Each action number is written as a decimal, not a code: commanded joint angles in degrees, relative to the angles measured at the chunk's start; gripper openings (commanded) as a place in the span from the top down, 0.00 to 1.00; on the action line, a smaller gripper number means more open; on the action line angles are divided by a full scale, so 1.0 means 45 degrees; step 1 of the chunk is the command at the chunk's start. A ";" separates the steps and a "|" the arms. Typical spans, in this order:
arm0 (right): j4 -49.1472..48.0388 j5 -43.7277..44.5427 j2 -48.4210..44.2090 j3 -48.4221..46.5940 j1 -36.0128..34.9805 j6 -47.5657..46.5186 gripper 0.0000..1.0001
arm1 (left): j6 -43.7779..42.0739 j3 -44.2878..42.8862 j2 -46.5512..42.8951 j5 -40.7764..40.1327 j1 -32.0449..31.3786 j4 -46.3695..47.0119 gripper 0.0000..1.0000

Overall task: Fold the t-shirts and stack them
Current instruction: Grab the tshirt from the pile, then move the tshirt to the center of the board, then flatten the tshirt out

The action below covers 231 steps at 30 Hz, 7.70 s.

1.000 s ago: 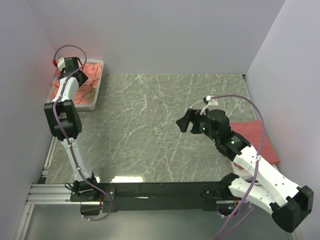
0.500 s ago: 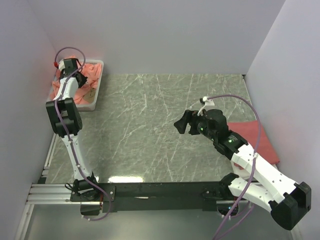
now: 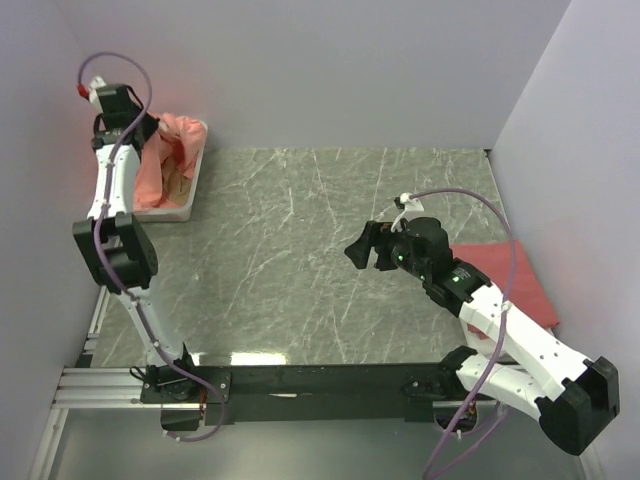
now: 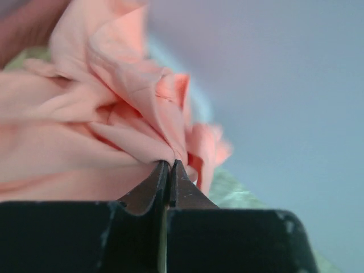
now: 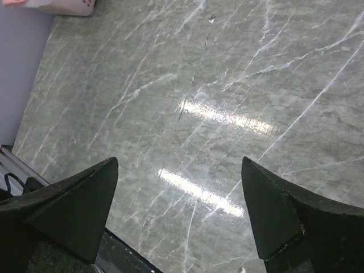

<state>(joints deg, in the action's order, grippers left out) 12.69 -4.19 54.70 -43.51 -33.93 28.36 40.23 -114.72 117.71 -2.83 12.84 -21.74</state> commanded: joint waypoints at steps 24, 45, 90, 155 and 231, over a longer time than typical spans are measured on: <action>-0.0086 0.0911 -0.0807 -0.0449 -0.0037 0.0064 0.05 | -0.0467 0.3532 -0.8311 0.1154 -0.6348 0.2564 0.97; -0.2679 0.0715 0.4206 0.0919 -0.0603 0.1919 0.21 | 0.2680 1.4448 -1.0546 0.0668 -0.7344 0.1003 0.67; 0.0208 0.5540 1.0484 -0.5158 -0.1093 0.2643 0.96 | 0.4322 1.8363 -1.0885 -0.1890 -0.9963 0.0728 0.65; -0.0690 0.1126 0.2747 -0.0059 0.4416 0.1686 1.00 | 0.8873 1.7309 -0.9948 -0.4371 -1.3322 -0.1831 0.60; 0.4324 -0.0320 -0.1039 -0.8669 0.7463 0.2780 1.00 | 0.1003 0.6471 -1.5764 -0.6929 -0.5900 -0.3724 0.99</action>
<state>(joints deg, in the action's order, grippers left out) 27.66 -5.58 53.95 -77.10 -1.56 40.73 48.25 -81.56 50.68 -31.38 -14.04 -38.24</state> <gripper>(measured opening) 0.008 0.017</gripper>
